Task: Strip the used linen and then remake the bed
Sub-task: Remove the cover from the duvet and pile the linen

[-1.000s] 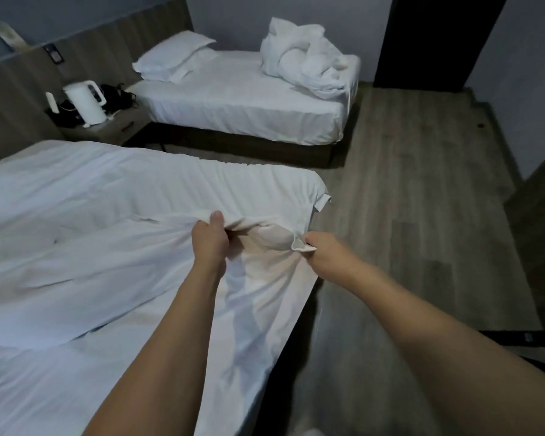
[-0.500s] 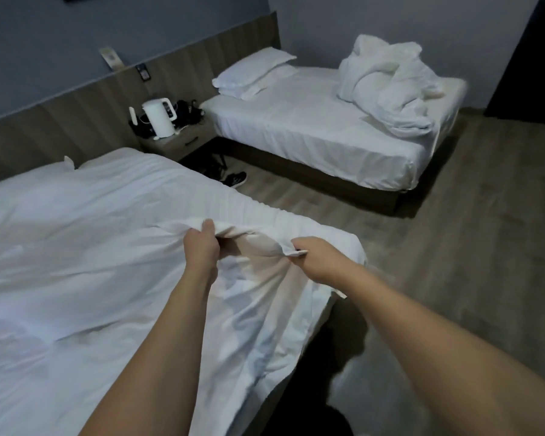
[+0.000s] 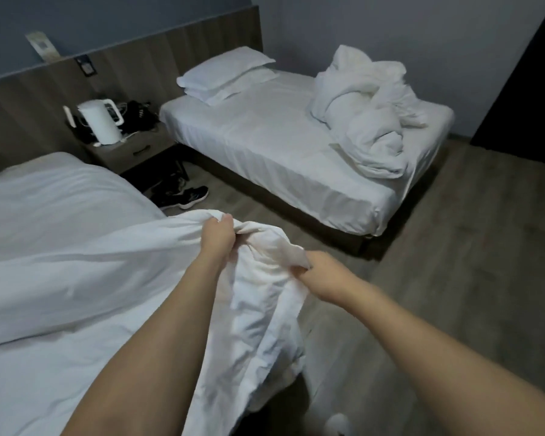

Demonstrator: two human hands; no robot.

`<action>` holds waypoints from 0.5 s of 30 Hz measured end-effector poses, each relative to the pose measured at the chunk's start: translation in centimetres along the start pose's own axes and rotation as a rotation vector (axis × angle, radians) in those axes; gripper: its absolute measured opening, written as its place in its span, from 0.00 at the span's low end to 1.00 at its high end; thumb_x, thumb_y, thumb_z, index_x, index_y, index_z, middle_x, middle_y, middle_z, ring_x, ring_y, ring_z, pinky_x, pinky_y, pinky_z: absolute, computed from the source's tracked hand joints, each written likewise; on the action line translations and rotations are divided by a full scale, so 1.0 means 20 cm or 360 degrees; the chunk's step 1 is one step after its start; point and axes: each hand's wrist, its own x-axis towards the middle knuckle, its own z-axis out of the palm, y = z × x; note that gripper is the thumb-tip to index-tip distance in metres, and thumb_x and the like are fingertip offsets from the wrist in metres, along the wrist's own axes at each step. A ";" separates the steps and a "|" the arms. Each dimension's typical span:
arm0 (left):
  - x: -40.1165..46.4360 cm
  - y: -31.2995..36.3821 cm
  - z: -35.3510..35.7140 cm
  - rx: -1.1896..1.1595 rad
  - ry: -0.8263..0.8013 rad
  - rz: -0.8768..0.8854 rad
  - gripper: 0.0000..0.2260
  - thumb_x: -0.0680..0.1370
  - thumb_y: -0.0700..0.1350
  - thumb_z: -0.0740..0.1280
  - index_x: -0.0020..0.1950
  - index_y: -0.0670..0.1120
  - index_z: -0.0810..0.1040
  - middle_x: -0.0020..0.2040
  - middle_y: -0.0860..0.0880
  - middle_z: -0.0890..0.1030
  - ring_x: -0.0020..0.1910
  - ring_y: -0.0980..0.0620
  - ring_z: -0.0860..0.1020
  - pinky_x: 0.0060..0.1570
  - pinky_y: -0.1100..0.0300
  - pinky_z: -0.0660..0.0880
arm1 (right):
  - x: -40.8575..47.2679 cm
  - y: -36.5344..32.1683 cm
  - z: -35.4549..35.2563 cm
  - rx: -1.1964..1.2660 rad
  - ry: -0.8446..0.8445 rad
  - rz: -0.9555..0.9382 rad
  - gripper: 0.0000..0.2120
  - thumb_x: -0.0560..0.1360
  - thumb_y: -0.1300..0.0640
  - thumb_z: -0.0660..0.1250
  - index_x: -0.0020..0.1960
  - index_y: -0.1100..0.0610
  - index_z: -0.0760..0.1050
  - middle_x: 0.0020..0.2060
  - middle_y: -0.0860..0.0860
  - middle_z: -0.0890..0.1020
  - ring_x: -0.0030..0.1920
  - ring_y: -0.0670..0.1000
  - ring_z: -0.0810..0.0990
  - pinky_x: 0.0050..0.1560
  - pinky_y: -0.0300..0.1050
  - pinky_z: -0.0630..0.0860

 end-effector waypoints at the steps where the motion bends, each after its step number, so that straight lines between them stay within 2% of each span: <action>1: 0.06 -0.02 0.12 0.0205 -0.0094 -0.0141 0.09 0.79 0.45 0.59 0.46 0.41 0.75 0.42 0.42 0.78 0.37 0.46 0.76 0.38 0.57 0.73 | 0.06 0.10 -0.07 -0.0058 -0.0070 0.0077 0.10 0.77 0.53 0.60 0.50 0.55 0.79 0.48 0.51 0.82 0.50 0.54 0.80 0.45 0.45 0.73; 3: 0.14 -0.10 0.27 0.0704 -0.0346 -0.0468 0.10 0.80 0.41 0.57 0.42 0.41 0.74 0.42 0.41 0.79 0.32 0.46 0.73 0.36 0.59 0.71 | 0.20 0.30 -0.18 -0.0102 -0.0204 0.0245 0.19 0.77 0.52 0.63 0.67 0.55 0.73 0.63 0.53 0.78 0.62 0.54 0.76 0.56 0.44 0.71; 4: 0.16 -0.13 0.32 0.0945 -0.0500 -0.0611 0.11 0.82 0.41 0.56 0.45 0.40 0.74 0.45 0.41 0.78 0.32 0.47 0.72 0.34 0.59 0.69 | 0.27 0.39 -0.23 -0.0088 -0.0265 0.0326 0.24 0.78 0.50 0.63 0.72 0.55 0.67 0.68 0.53 0.73 0.67 0.54 0.73 0.61 0.43 0.69; 6: 0.20 -0.17 0.42 0.1252 -0.0723 -0.0764 0.13 0.84 0.44 0.52 0.60 0.39 0.72 0.54 0.43 0.75 0.35 0.49 0.73 0.32 0.58 0.67 | 0.47 0.53 -0.32 -0.0148 -0.0400 0.0411 0.29 0.78 0.47 0.63 0.76 0.54 0.60 0.73 0.53 0.68 0.70 0.53 0.69 0.66 0.43 0.66; 8: 0.30 -0.18 0.54 0.1288 -0.0841 -0.0828 0.17 0.84 0.47 0.51 0.66 0.40 0.69 0.56 0.44 0.76 0.38 0.49 0.76 0.37 0.57 0.71 | 0.70 0.61 -0.42 -0.0277 -0.0525 0.0361 0.31 0.79 0.46 0.62 0.77 0.55 0.58 0.74 0.54 0.65 0.72 0.54 0.67 0.69 0.45 0.65; 10: 0.42 -0.14 0.61 0.1240 -0.0799 -0.0857 0.18 0.83 0.46 0.53 0.67 0.39 0.70 0.55 0.44 0.78 0.42 0.46 0.79 0.45 0.55 0.72 | 0.96 0.60 -0.49 -0.0405 -0.0565 0.0222 0.30 0.80 0.47 0.61 0.77 0.56 0.57 0.75 0.55 0.64 0.73 0.54 0.66 0.70 0.46 0.64; 13: 0.62 -0.01 0.62 0.1191 -0.0714 -0.0783 0.15 0.81 0.42 0.56 0.63 0.36 0.74 0.57 0.42 0.80 0.47 0.42 0.82 0.38 0.57 0.71 | 1.31 0.43 -0.56 -0.0504 -0.0643 -0.0075 0.28 0.81 0.51 0.60 0.77 0.55 0.57 0.75 0.55 0.64 0.72 0.54 0.66 0.69 0.46 0.64; 15: 0.76 0.07 0.56 0.1081 -0.0530 -0.0728 0.12 0.81 0.42 0.58 0.57 0.37 0.76 0.57 0.41 0.80 0.45 0.42 0.81 0.34 0.59 0.71 | 1.55 0.28 -0.56 -0.0571 -0.0761 -0.0285 0.28 0.81 0.52 0.60 0.77 0.55 0.56 0.75 0.56 0.63 0.73 0.54 0.65 0.70 0.46 0.63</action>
